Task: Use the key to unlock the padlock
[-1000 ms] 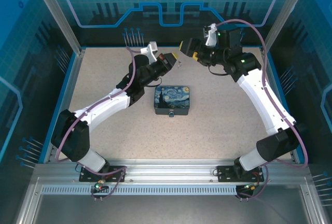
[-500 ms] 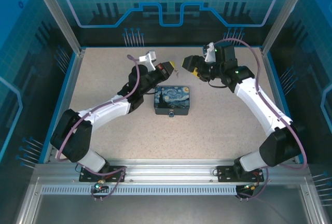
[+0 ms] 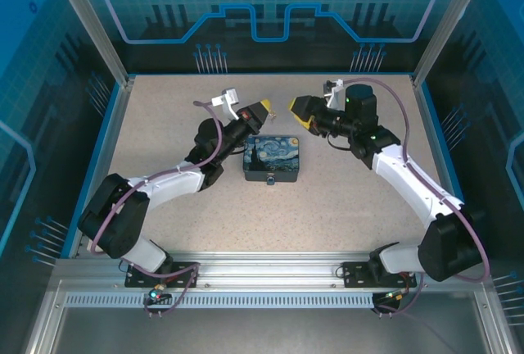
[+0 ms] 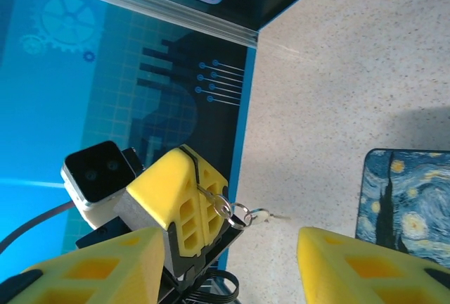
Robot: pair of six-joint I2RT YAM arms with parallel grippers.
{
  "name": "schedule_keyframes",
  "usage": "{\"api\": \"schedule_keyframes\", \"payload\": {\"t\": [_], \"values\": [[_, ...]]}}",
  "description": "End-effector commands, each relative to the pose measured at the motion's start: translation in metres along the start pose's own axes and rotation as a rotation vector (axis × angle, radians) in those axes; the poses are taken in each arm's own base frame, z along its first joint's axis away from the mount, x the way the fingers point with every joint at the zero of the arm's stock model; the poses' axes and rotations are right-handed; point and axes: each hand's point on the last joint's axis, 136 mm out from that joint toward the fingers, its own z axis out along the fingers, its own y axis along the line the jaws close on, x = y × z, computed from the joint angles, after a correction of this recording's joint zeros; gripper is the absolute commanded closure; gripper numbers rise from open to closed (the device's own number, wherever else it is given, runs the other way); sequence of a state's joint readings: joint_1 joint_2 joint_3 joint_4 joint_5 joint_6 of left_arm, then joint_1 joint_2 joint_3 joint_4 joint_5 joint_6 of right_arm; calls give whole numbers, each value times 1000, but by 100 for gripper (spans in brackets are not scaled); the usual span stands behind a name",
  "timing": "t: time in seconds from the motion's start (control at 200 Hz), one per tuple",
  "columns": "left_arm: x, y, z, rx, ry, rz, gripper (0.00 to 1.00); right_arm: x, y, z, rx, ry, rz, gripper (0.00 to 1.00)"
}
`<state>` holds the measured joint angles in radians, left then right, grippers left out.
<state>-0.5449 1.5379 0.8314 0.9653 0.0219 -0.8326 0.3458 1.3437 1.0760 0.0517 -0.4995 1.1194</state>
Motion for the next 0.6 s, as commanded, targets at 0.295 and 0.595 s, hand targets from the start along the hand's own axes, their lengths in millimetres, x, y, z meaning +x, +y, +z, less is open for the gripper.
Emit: {"api": "schedule_keyframes", "payload": {"t": [0.295, 0.595], "values": [[-4, -2, -6, 33, -31, -236, 100, -5, 32, -13, -193, -54, -118, 52], [8, 13, -5, -21, 1, -359, 100, 4, 22, 5, -215, -15, -112, 54]]}}
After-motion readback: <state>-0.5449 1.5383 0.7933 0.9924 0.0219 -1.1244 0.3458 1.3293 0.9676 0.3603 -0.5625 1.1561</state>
